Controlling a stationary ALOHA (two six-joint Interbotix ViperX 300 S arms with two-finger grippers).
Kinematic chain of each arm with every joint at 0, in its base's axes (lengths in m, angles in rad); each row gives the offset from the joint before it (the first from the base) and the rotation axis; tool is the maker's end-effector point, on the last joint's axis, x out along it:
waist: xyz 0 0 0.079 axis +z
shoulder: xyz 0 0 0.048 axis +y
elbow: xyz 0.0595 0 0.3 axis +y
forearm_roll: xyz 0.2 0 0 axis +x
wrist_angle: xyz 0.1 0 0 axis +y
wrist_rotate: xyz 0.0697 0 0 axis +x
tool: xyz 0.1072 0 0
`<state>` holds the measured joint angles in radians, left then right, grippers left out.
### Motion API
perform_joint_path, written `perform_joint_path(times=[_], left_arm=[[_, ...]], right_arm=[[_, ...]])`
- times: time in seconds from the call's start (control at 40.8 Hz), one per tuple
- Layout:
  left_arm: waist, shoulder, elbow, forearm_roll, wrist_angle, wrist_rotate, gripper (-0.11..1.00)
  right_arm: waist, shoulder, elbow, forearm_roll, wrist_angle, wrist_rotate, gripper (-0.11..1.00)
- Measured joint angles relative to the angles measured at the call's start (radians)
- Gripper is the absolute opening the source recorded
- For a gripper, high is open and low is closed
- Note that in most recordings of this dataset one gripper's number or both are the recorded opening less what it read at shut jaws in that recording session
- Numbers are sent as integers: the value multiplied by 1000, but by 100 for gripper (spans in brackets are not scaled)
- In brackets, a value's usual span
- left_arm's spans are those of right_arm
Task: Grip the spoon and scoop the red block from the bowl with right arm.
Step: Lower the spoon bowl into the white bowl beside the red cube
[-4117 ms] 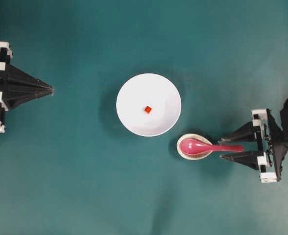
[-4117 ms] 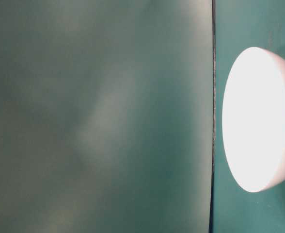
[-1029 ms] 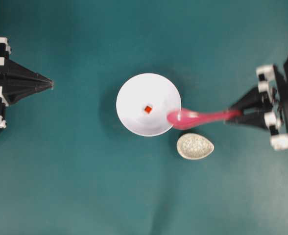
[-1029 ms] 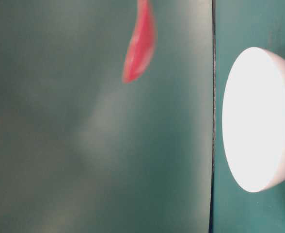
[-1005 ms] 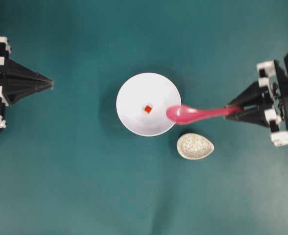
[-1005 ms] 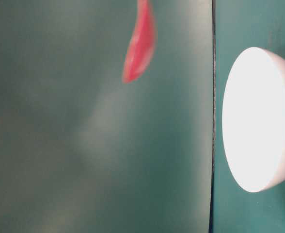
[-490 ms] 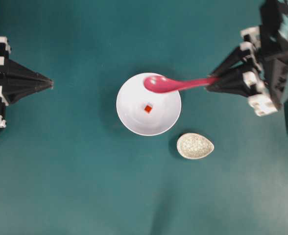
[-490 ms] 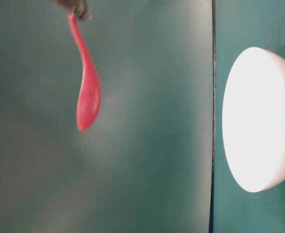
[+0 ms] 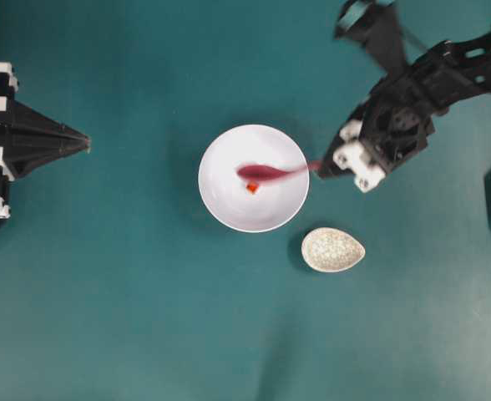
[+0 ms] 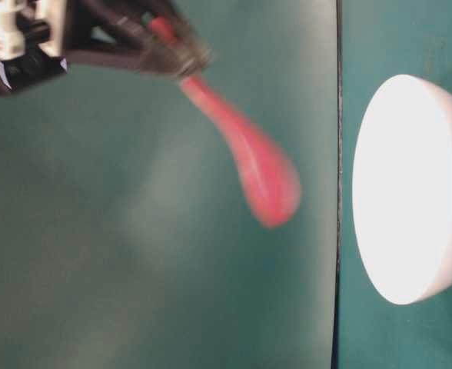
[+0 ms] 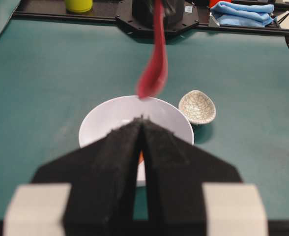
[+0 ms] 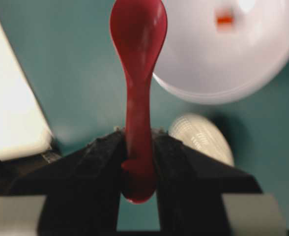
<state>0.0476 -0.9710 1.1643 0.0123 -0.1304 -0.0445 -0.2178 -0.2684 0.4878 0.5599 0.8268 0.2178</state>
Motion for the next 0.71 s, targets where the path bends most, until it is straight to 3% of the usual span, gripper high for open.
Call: perform_joint_path(times=[0.172, 0.515, 0.711], left_arm=[[-2, 0, 2, 0, 0, 0, 0], [0, -2, 0, 0, -2, 0, 0], [-2, 0, 0, 0, -2, 0, 0]], right_arm=[[26, 75, -72, -144, 141, 0, 24], [112, 149, -127, -377, 163, -20, 24], [133, 198, -129, -442, 163, -21, 24]])
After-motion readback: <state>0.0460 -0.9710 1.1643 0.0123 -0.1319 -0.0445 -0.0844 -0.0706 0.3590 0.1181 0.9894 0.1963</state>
